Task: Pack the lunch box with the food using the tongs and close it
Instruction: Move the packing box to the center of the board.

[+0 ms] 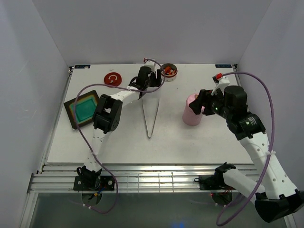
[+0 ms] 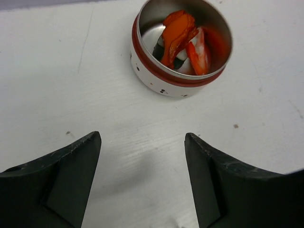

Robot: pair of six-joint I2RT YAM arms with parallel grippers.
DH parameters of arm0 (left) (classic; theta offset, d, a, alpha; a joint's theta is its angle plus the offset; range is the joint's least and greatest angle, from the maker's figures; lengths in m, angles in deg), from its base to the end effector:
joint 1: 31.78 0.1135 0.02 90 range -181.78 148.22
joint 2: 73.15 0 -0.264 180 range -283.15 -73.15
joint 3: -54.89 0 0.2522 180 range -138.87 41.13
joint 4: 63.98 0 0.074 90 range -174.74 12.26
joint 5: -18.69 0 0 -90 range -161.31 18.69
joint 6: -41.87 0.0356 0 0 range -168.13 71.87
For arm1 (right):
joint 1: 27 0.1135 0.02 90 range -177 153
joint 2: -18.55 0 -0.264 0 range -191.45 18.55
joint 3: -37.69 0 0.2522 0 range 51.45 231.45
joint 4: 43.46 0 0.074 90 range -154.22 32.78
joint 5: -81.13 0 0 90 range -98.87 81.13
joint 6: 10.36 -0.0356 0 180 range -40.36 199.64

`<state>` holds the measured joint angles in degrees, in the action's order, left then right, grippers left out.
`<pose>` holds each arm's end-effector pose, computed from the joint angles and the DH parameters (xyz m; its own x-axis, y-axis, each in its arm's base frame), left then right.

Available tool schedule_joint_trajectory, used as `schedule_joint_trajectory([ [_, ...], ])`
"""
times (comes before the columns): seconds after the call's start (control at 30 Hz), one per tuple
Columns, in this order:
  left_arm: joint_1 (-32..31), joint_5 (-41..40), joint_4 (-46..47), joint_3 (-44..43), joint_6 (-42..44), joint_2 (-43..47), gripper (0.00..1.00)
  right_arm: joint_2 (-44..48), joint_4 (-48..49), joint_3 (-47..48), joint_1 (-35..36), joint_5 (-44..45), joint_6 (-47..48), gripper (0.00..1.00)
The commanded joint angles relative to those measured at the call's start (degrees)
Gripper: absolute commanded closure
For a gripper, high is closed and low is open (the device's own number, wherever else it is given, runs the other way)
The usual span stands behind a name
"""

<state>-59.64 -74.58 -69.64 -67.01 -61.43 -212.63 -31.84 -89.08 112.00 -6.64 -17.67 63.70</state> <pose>0.4976 -0.2607 0.1656 -0.4362 -0.0292 -0.8994 0.3287 0.9252 -0.1895 0.1703 0.0690 0.3788 -0.4643 0.1172 -0.8779 -0.3635 0.8786 0.3096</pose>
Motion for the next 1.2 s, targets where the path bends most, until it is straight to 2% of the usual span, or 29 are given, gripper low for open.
schedule_joint_trajectory([
  [0.0,0.26,-2.35,6.57,9.38,2.75,21.76,0.18,-9.59,7.94,12.19,0.21,5.28,2.49,0.29],
  [0.07,0.26,-3.23,8.60,14.60,4.15,31.83,0.16,-15.32,9.35,21.12,0.21,5.54,3.89,0.30],
  [0.1,0.26,-3.67,8.86,18.80,4.16,35.03,0.15,-21.27,9.70,24.32,0.21,5.81,4.34,0.30],
  [0.17,0.26,-5.86,8.87,22.43,3.03,41.10,0.13,-27.27,11.20,33.08,0.21,4.15,5.57,0.32],
  [0.2,0.17,-6.22,7.82,25.84,2.23,46.79,0.12,-33.22,11.72,35.83,0.29,3.01,6.97,0.33],
  [0.27,0.00,-7.97,5.10,29.11,-0.05,52.79,0.10,-39.23,11.73,41.20,0.38,1.33,8.03,0.34],
  [0.3,-0.09,-8.24,1.34,30.95,-4.15,59.08,0.09,-45.09,11.21,46.70,0.47,0.46,9.17,0.34],
  [0.37,-0.35,-9.03,-1.41,37.97,-8.04,65.53,0.06,-51.09,8.85,52.27,0.56,0.36,10.14,0.33],
  [0.4,-0.36,-6.43,-2.64,40.96,-11.19,68.70,0.06,-56.86,7.87,57.60,0.56,0.27,10.40,0.33],
  [0.47,-0.53,-5.00,-3.35,50.45,-16.03,77.49,0.05,-64.52,6.64,61.86,0.56,-0.69,11.72,0.32],
  [0.53,-0.62,-0.79,-2.65,56.43,-20.51,84.16,0.03,-68.77,6.63,65.63,0.56,-0.08,12.86,0.32],
  [0.57,-0.53,0.44,-2.74,60.89,-21.58,85.94,0.02,-72.01,6.81,66.44,0.56,0.36,12.96,0.32],
  [0.67,-0.62,3.17,-4.67,66.71,-25.70,91.38,0.02,-75.63,10.84,65.32,0.65,0.36,13.92,0.31],
  [0.77,-0.62,9.23,-4.15,69.89,-27.04,95.43,0.02,-77.92,14.54,64.08,0.65,2.55,15.50,0.31],
  [1.17,-0.88,12.23,-2.04,79.04,-29.06,101.69,0.02,-86.79,21.48,64.68,0.91,3.08,18.49,0.29],
])
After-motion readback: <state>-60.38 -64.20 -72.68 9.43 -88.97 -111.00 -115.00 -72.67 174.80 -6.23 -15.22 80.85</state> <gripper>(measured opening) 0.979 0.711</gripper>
